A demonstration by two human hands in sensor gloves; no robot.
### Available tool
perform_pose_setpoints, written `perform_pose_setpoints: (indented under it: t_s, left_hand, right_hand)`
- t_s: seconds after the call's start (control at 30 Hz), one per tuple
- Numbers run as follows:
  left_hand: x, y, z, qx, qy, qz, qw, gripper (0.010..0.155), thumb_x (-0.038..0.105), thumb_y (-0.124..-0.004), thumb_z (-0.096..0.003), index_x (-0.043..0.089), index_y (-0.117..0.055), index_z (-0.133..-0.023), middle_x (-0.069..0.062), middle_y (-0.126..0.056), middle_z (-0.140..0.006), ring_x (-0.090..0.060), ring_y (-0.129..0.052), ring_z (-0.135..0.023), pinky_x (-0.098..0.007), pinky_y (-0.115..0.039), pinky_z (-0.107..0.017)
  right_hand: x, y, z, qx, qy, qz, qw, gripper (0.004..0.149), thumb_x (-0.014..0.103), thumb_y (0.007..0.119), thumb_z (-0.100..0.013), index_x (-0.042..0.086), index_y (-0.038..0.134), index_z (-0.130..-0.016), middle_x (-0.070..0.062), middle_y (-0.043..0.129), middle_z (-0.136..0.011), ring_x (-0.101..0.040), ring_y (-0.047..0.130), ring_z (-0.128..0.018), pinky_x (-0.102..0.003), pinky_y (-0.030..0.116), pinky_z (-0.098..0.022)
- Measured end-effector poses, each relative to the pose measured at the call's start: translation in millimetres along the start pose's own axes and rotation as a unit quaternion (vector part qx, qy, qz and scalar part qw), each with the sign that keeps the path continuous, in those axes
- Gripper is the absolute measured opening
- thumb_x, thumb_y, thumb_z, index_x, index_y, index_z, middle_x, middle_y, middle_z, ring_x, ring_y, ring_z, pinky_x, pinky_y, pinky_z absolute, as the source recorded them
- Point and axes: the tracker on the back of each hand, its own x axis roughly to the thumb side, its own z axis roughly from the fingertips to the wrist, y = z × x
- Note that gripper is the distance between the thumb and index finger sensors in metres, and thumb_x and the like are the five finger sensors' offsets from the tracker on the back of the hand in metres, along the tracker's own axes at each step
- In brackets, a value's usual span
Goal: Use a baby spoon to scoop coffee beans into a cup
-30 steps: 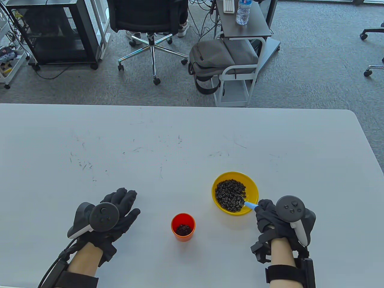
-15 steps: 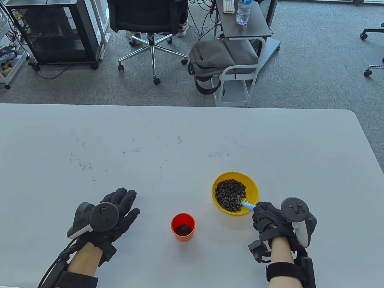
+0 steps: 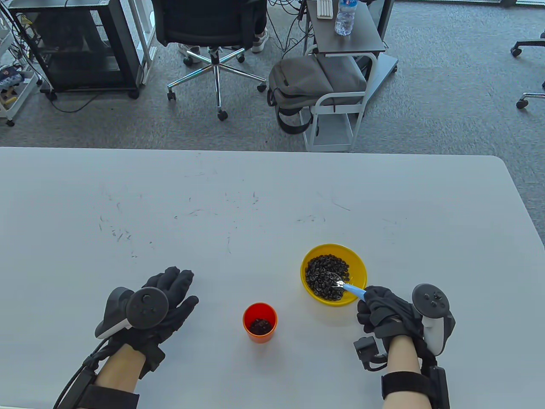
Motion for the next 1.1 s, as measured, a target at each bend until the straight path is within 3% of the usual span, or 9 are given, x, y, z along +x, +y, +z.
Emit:
perform_pose_setpoints:
  t_s: [0.6, 1.1]
  left_hand:
    - [0, 0, 0, 0.001, 0.000, 0.000, 1.000, 0.066, 0.048, -0.058, -0.0648, 0.007, -0.048, -0.116, -0.031, -0.041, -0.114, -0.059, -0.050, -0.099, -0.074, -0.049, -0.063]
    - [0, 1, 0, 0.004, -0.001, -0.004, 1.000, 0.066, 0.048, -0.058, -0.0647, 0.007, -0.048, -0.116, -0.031, -0.041, -0.114, -0.059, -0.050, -0.099, -0.074, -0.049, -0.063]
  right_hand:
    - [9, -2, 3, 0.005, -0.034, -0.037, 0.999, 0.050, 0.019, 0.066, -0.049, -0.011, 0.068, -0.089, -0.022, 0.089, -0.066, -0.037, 0.096, -0.037, -0.043, 0.088, -0.025]
    - [44, 34, 17, 0.105, -0.101, -0.037, 0.989, 0.050, 0.020, 0.067, -0.049, -0.011, 0.068, -0.088, -0.022, 0.089, -0.066, -0.036, 0.096, -0.036, -0.043, 0.088, -0.024]
